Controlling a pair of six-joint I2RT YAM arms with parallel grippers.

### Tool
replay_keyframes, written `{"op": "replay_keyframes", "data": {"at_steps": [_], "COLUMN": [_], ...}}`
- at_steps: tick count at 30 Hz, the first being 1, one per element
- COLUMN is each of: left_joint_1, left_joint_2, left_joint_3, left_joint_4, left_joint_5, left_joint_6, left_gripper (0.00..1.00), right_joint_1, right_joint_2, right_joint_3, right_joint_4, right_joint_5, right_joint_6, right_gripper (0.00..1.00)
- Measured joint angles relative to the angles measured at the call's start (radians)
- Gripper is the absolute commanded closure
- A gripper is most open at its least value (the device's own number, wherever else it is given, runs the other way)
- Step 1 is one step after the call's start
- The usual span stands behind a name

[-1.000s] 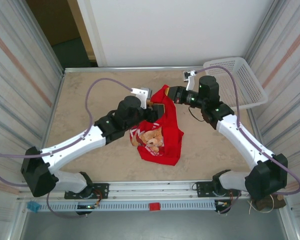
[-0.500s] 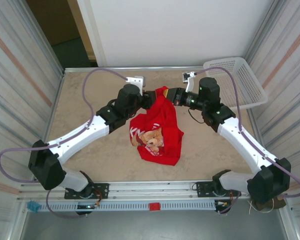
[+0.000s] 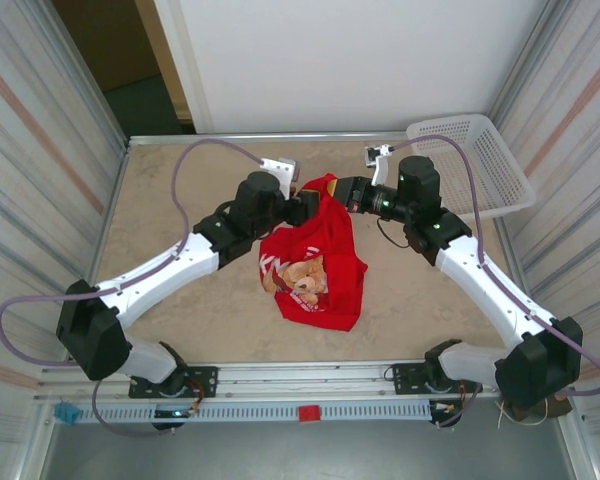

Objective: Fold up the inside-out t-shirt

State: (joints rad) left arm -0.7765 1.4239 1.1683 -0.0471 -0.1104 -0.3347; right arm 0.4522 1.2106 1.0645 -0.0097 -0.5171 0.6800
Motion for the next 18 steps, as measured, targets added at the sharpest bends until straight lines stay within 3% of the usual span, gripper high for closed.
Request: {"op": "replay_keyframes", "data": {"at_steps": [5, 6, 8, 9, 13, 18], "left_joint_1": [-0.008, -0.004, 0.008, 0.016, 0.071, 0.145], "left_joint_2": [0.026, 0.043, 0.084, 0.101, 0.130, 0.061], "left_joint_3": [0.002, 0.011, 0.037, 0.048, 0.076, 0.061], "left_joint_4": [-0.002, -0.004, -0.008, -0.008, -0.019, -0.005], "left_joint_5": [0.013, 0.013, 0.016, 0.021, 0.091, 0.307], "left_joint_6": [0.019, 0.023, 0.026, 0.025, 0.032, 0.013], "left_gripper": [0.44, 0.54, 0.88, 1.00, 1.00, 1.00], "right_joint_1": [0.000, 0.000, 0.000, 0.000, -0.017, -0.076], "right_joint_2": [0.000, 0.000, -0.001, -0.002, -0.013, 0.010], "right_joint_3": [0.000, 0.000, 0.000, -0.001, -0.018, -0.048], "right_joint_4": [-0.005, -0.008, -0.016, -0.020, -0.020, -0.013], "right_joint_5": [-0.001, 0.000, 0.000, 0.000, 0.001, 0.014], "right_joint_6": [0.000, 0.000, 0.000, -0.001, -0.003, -0.003], "right_gripper": [1.00, 1.00, 1.00, 1.00, 1.00, 1.00]}}
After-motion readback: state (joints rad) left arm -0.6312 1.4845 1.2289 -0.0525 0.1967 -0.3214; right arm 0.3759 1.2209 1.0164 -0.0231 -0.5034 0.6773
